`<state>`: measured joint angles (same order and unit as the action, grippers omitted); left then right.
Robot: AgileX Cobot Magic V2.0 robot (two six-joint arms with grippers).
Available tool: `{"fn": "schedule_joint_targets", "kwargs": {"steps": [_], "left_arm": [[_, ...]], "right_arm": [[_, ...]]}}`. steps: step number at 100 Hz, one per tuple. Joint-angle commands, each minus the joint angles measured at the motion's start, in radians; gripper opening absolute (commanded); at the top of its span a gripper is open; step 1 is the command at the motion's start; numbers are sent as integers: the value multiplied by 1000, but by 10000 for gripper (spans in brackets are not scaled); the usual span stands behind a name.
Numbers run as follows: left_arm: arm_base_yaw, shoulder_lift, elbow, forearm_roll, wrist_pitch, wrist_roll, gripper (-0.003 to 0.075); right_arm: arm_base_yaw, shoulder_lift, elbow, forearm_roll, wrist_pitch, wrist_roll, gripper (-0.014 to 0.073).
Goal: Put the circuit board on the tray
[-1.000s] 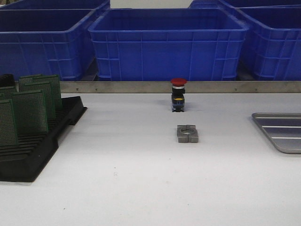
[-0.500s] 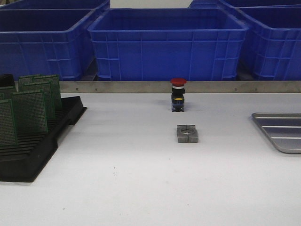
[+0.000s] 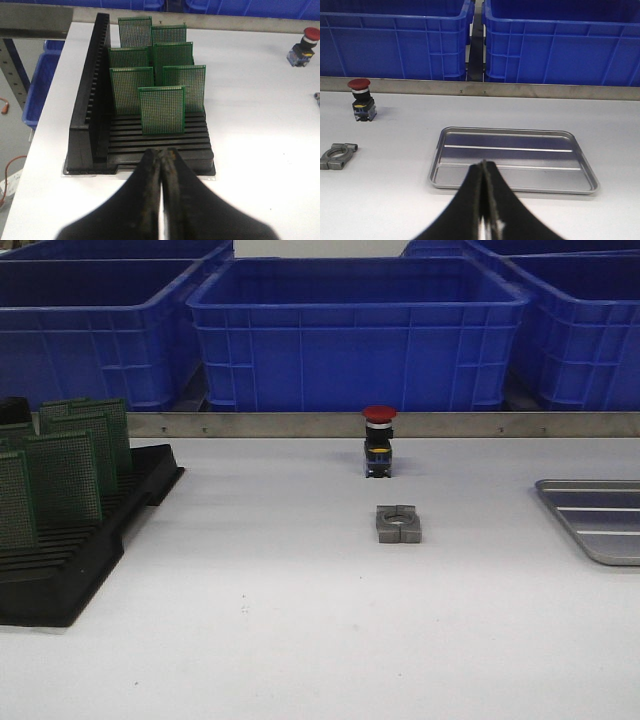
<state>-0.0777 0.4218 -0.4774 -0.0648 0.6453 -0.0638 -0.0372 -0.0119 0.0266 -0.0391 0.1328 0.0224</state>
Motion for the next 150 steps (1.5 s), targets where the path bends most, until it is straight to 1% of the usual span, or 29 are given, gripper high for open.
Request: {"fn": "schedule_joint_targets", "kwargs": {"steps": [1, 6, 8, 13, 18, 23, 30, 34, 37, 44, 52, 64, 75, 87, 96, 108, 126, 150], "left_arm": [[0, 96, -78, -2, -47, 8, 78], [0, 153, -103, -2, -46, 34, 169], [0, 167, -114, -2, -46, 48, 194], [0, 220, -141, -4, -46, 77, 295], [0, 265, -169, -11, -37, 128, 368], [0, 311, -200, -23, -21, 190, 407], [0, 376, -243, -51, -2, 310, 409], [0, 412, -277, -79, 15, 409, 409], [0, 435, -292, -91, 22, 449, 409], [0, 501, -342, -144, 41, 595, 409], [0, 575, -410, -195, 108, 812, 409], [0, 693, -516, -248, 201, 1050, 409], [0, 800, -607, -249, 293, 1278, 409], [0, 908, -681, -244, 343, 1460, 409], [0, 982, -715, -225, 345, 1516, 409], [0, 1064, -753, -190, 345, 1536, 409], [0, 1166, -781, -152, 353, 1536, 409], [0, 1260, -783, -140, 315, 1536, 409]], "right_arm": [[-2, -24, -12, -2, -73, -9, -61], [-2, -24, -12, -2, -73, -9, -61], [-2, -24, -12, -2, -73, -9, -61], [-2, -24, -12, -2, -73, -9, -61], [-2, -24, -12, -2, -73, -9, -61], [-2, -24, -12, -2, -73, -9, -61], [-2, -24, -12, -2, -73, -9, -61], [-2, -24, -12, -2, -73, -9, -61], [-2, -24, -12, -2, -73, -9, -61], [-2, -24, -12, -2, -73, -9, -61], [-2, -24, -12, -2, -73, -9, -61], [-2, -24, -12, -2, -73, -9, -61], [-2, -24, -12, -2, -73, -9, -61], [-2, -24, -12, -2, -73, -9, -61], [-2, -24, -12, -2, -73, -9, -61], [-2, -24, -12, -2, -73, -9, -61], [-2, -24, -12, -2, -73, -9, -61], [-2, -24, -12, -2, -73, -9, -61]]}}
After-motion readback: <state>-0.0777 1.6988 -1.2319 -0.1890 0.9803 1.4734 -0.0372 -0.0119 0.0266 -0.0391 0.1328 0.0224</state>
